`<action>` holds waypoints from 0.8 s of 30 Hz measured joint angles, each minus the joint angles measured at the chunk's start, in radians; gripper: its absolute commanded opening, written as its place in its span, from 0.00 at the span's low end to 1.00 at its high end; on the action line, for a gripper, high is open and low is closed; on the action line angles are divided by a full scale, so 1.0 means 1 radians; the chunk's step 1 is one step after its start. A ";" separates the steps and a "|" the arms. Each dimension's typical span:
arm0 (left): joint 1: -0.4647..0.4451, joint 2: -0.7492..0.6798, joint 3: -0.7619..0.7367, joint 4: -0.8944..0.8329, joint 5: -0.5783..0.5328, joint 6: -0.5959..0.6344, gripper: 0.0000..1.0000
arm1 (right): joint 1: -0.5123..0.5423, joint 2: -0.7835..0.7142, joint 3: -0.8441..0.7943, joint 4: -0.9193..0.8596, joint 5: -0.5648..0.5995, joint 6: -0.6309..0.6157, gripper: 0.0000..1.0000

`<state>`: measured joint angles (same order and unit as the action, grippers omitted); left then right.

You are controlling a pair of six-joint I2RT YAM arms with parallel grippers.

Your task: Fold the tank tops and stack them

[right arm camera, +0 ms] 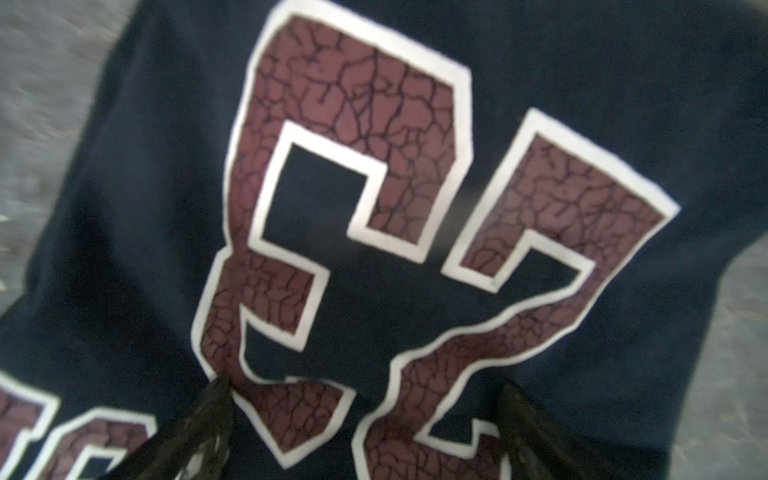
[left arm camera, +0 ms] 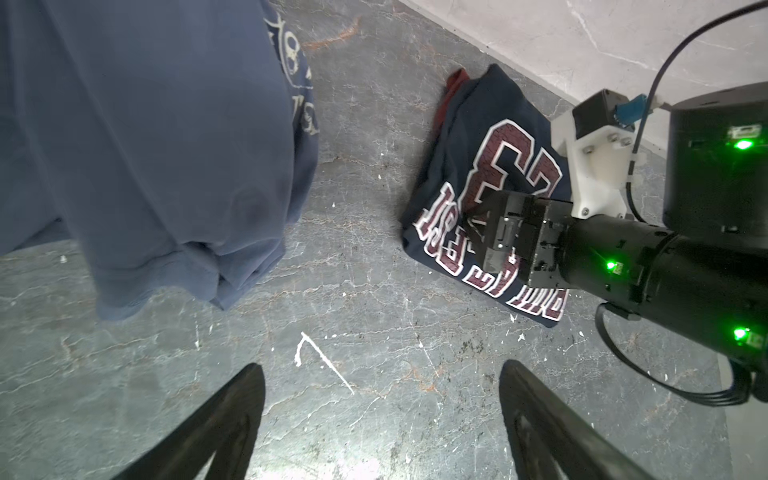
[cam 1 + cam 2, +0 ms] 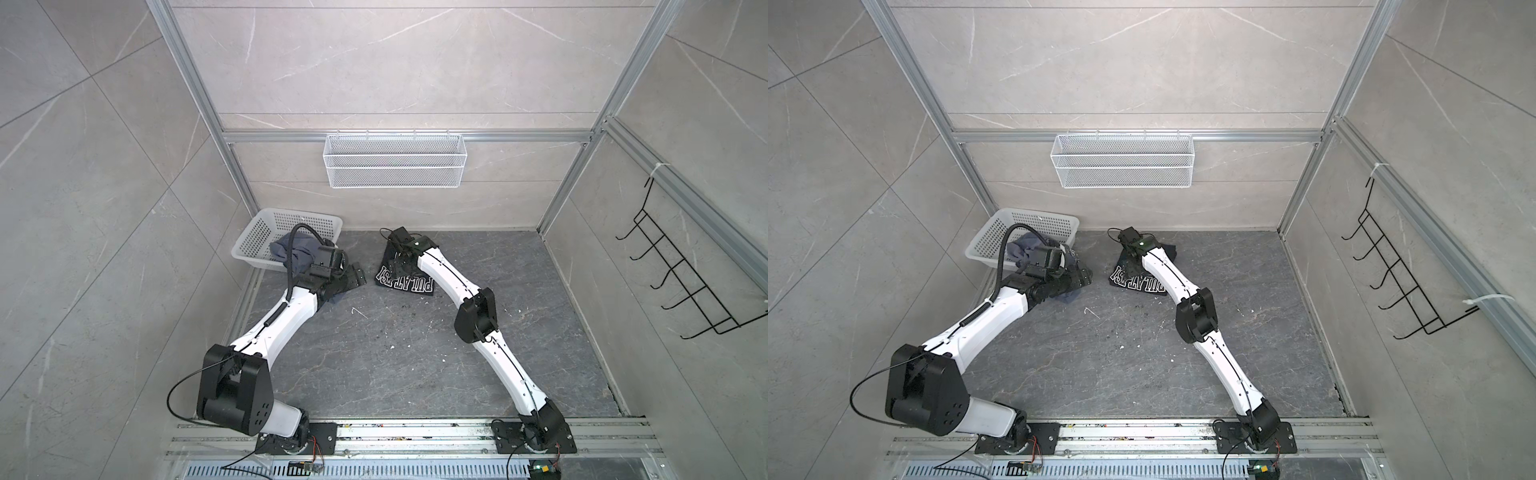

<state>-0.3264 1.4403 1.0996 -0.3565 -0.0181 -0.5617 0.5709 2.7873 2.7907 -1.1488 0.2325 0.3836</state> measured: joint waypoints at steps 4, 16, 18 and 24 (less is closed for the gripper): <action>0.000 -0.009 -0.023 0.003 -0.008 0.000 0.91 | -0.050 -0.082 -0.169 0.026 -0.001 -0.019 0.97; 0.000 -0.024 -0.064 0.004 -0.034 0.001 0.91 | -0.315 -0.336 -0.605 0.144 0.151 -0.264 0.98; 0.000 -0.024 -0.064 0.003 -0.034 0.001 0.91 | -0.346 -0.362 -0.638 0.158 0.193 -0.285 0.98; 0.000 -0.034 -0.072 0.003 -0.035 0.002 0.91 | -0.349 -0.544 -0.772 0.195 0.204 -0.298 0.98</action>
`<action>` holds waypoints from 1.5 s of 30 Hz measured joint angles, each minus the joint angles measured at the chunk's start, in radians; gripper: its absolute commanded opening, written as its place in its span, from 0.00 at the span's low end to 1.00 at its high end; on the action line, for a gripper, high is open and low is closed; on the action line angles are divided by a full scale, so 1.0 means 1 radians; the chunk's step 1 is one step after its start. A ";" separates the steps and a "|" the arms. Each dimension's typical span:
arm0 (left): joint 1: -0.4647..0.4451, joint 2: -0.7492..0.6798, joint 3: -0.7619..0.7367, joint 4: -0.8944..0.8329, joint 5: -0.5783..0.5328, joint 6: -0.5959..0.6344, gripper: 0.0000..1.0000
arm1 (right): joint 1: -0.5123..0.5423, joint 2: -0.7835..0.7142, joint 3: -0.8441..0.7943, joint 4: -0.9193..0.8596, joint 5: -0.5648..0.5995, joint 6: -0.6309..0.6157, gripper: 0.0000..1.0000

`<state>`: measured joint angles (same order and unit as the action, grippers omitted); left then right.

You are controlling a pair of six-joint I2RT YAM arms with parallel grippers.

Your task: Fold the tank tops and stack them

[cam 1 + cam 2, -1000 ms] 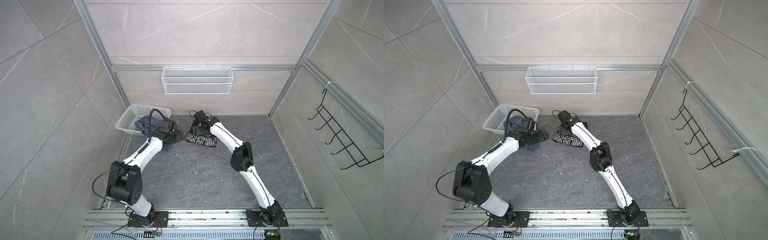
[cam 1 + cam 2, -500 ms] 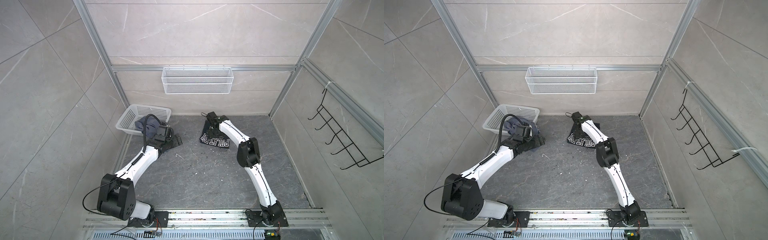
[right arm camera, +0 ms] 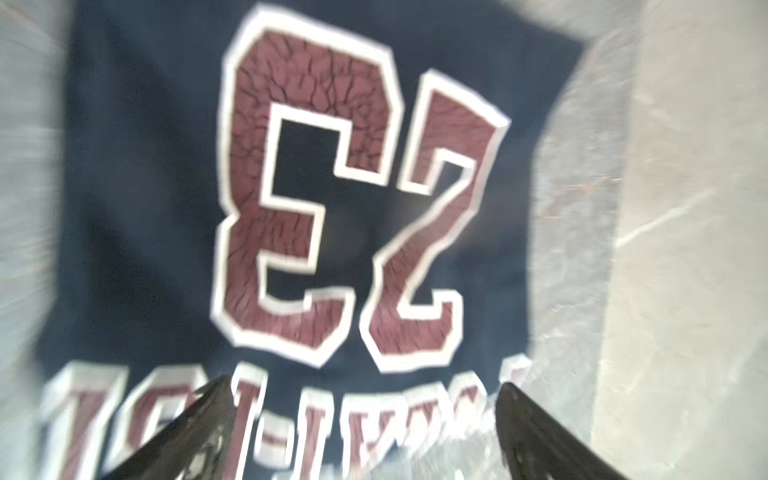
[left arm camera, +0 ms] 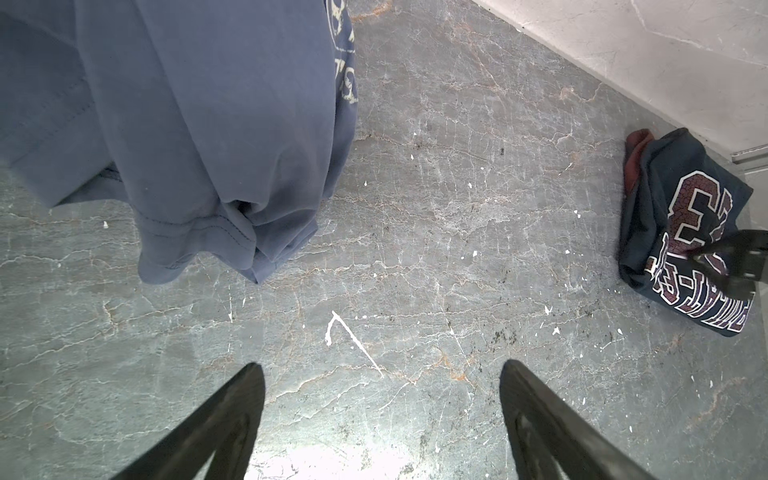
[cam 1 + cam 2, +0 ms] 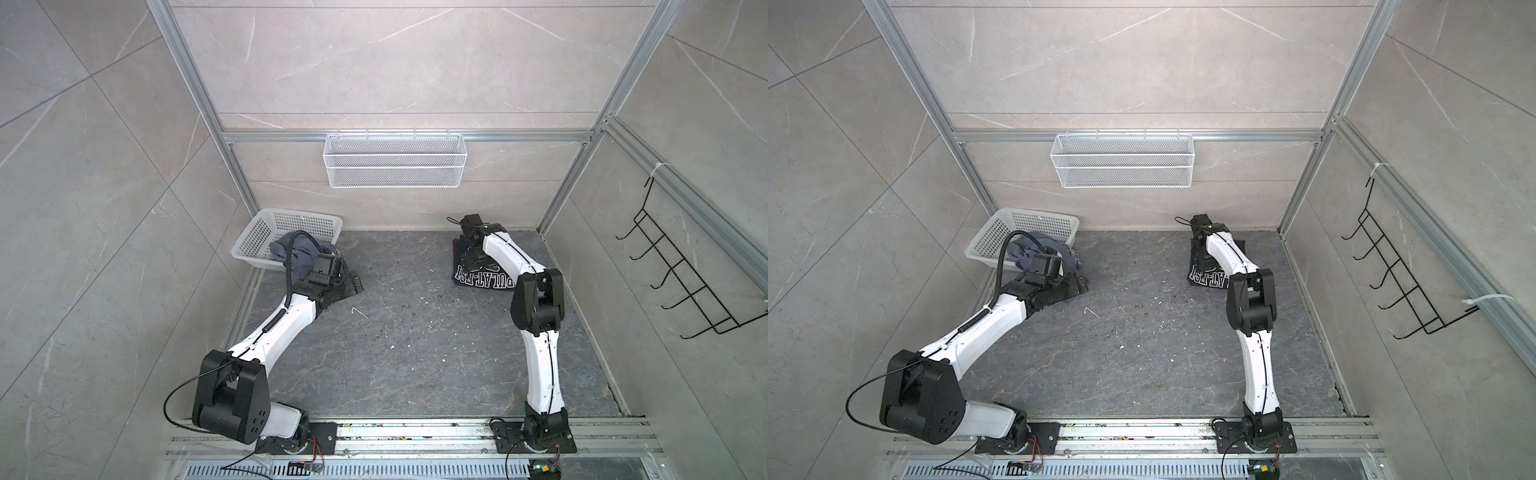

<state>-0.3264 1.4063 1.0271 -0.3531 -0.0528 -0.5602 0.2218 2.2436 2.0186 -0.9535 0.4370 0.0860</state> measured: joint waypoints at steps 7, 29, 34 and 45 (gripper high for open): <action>0.000 -0.070 -0.048 -0.001 -0.024 0.000 0.91 | 0.113 -0.171 -0.070 0.077 -0.163 0.043 0.93; 0.000 -0.201 -0.122 -0.006 -0.080 0.009 0.91 | 0.080 0.251 0.215 -0.023 -0.381 0.257 0.85; 0.000 -0.221 -0.122 -0.011 -0.104 0.014 0.91 | 0.016 0.251 0.207 -0.034 -0.362 0.266 0.85; 0.007 -0.185 -0.041 -0.104 -0.153 0.041 0.92 | 0.018 0.155 0.077 -0.010 -0.378 0.256 0.89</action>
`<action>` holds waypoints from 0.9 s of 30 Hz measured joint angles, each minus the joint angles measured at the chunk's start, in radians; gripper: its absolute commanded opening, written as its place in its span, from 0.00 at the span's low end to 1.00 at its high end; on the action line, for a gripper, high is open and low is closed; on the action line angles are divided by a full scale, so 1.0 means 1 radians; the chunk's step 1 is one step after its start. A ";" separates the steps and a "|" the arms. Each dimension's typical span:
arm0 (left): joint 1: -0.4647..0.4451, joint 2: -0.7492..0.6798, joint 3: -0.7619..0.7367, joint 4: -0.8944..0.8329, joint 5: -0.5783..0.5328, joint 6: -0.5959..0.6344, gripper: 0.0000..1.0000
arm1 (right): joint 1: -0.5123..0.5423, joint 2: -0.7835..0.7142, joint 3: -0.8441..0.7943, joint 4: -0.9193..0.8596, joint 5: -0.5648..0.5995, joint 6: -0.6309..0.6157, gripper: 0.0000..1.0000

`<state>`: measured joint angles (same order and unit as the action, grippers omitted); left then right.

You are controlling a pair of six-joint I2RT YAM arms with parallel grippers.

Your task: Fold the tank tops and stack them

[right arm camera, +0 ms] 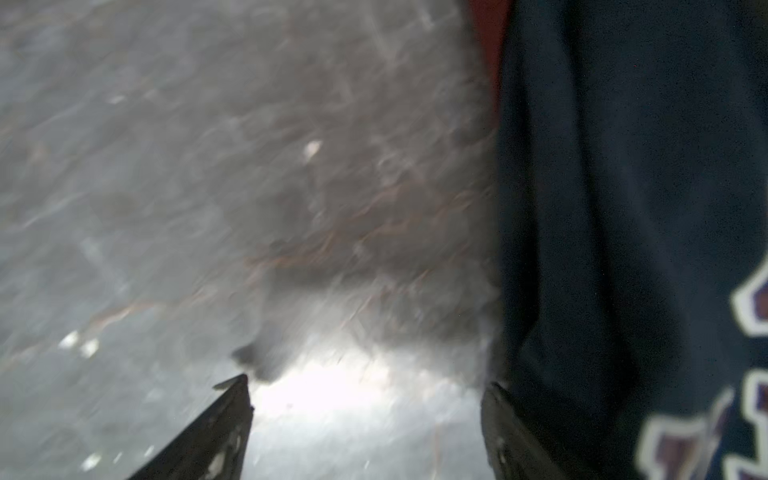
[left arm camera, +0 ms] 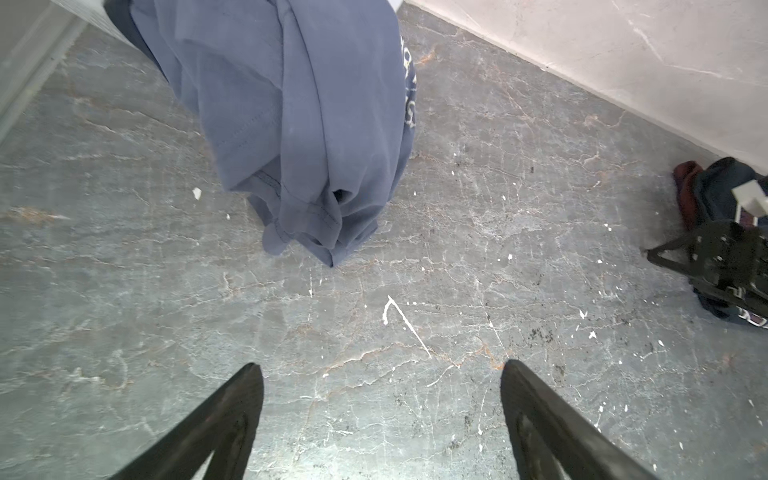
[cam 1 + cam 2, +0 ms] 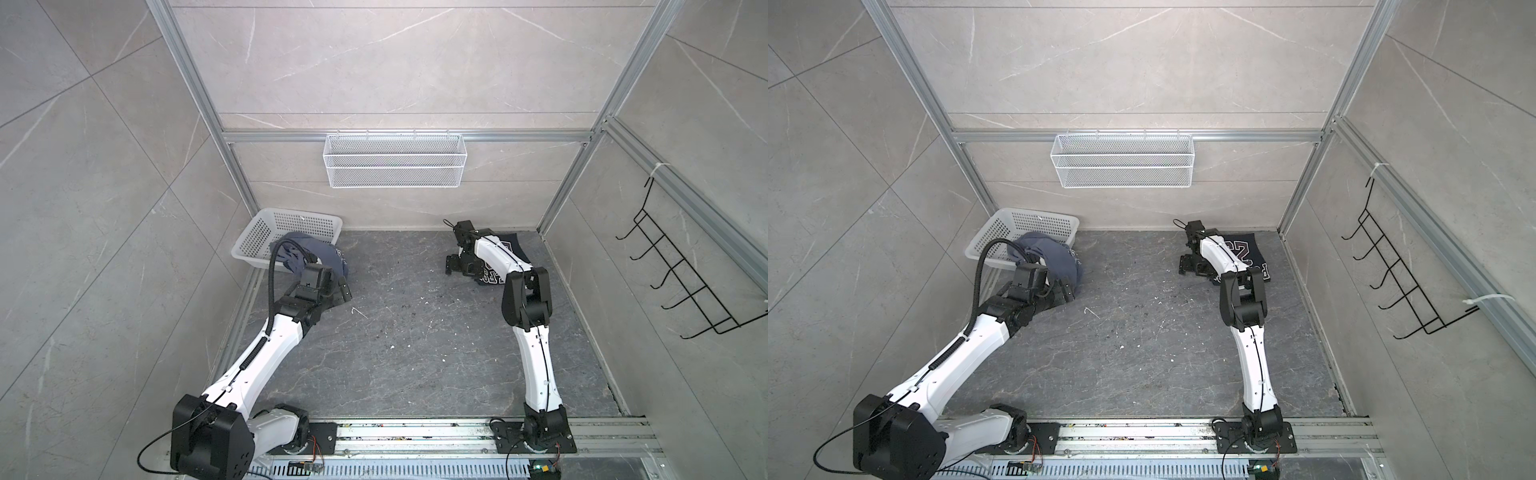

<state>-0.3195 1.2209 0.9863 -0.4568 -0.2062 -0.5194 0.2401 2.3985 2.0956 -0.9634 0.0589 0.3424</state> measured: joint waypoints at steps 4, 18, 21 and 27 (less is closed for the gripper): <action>0.010 0.067 0.125 -0.062 -0.048 0.015 0.92 | 0.059 -0.199 -0.178 0.063 -0.013 0.001 0.89; 0.163 0.487 0.511 -0.170 -0.122 0.040 0.75 | 0.257 -0.913 -0.884 0.323 -0.067 0.086 0.89; 0.179 0.577 0.591 -0.206 -0.144 0.041 0.70 | 0.276 -0.988 -0.990 0.326 -0.076 0.095 0.89; 0.216 0.654 0.665 -0.244 -0.150 0.042 0.54 | 0.278 -1.135 -1.097 0.325 -0.082 0.107 0.89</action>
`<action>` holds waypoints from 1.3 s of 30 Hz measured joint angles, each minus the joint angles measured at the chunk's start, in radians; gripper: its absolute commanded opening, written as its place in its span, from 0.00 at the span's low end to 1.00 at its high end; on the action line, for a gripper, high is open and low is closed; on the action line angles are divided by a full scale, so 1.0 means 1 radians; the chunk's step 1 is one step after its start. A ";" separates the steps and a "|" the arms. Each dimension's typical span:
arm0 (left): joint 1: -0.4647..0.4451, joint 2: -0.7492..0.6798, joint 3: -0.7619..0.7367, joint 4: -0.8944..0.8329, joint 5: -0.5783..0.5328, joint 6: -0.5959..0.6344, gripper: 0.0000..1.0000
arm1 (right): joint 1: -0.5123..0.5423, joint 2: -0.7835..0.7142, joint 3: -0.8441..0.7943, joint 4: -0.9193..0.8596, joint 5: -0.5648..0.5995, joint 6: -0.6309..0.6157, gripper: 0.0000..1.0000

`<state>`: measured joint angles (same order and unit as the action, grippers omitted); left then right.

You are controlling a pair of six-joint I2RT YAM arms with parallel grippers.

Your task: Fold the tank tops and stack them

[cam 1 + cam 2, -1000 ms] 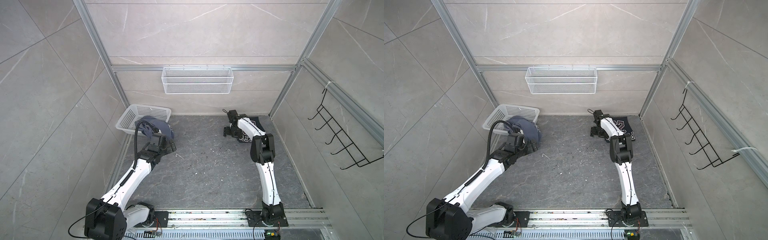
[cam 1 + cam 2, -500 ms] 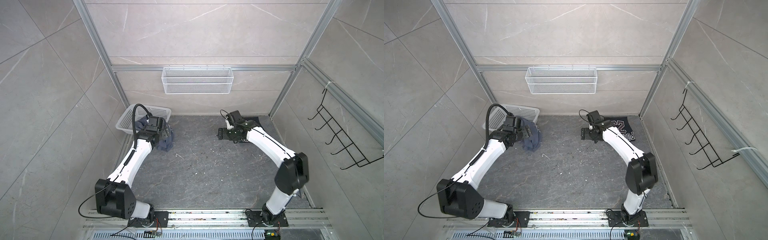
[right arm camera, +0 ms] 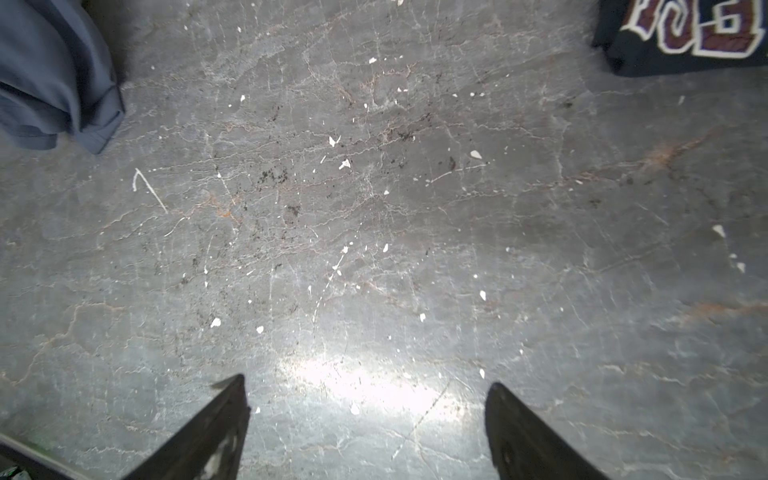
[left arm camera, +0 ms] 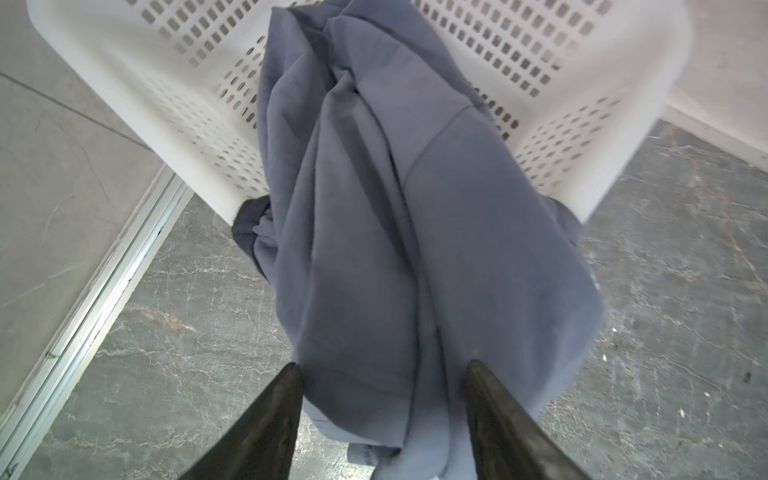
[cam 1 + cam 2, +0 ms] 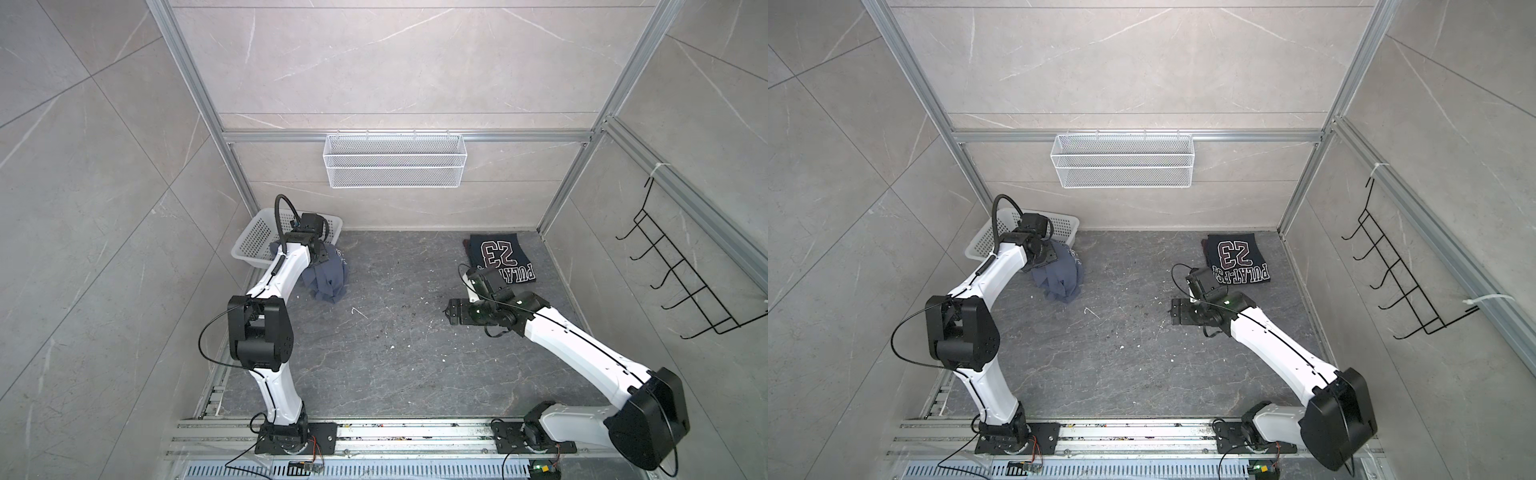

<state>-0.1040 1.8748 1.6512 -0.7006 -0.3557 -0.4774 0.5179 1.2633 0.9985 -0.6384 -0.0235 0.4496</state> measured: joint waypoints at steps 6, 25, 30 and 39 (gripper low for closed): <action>0.032 0.035 0.043 -0.015 0.038 0.005 0.12 | 0.000 -0.046 -0.040 -0.005 0.000 0.001 0.89; -0.336 -0.246 0.389 -0.031 0.068 0.177 0.00 | 0.000 -0.046 -0.043 -0.018 0.029 0.008 0.89; -0.632 -0.404 0.408 0.032 0.077 0.275 0.00 | 0.000 -0.058 -0.043 -0.019 0.067 0.030 0.90; -0.774 -0.569 0.063 0.163 0.132 0.261 0.27 | 0.000 -0.232 -0.052 -0.023 0.214 0.084 0.90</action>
<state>-0.8776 1.3060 1.7142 -0.5381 -0.2237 -0.2165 0.5179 1.0313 0.9466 -0.6617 0.1909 0.5339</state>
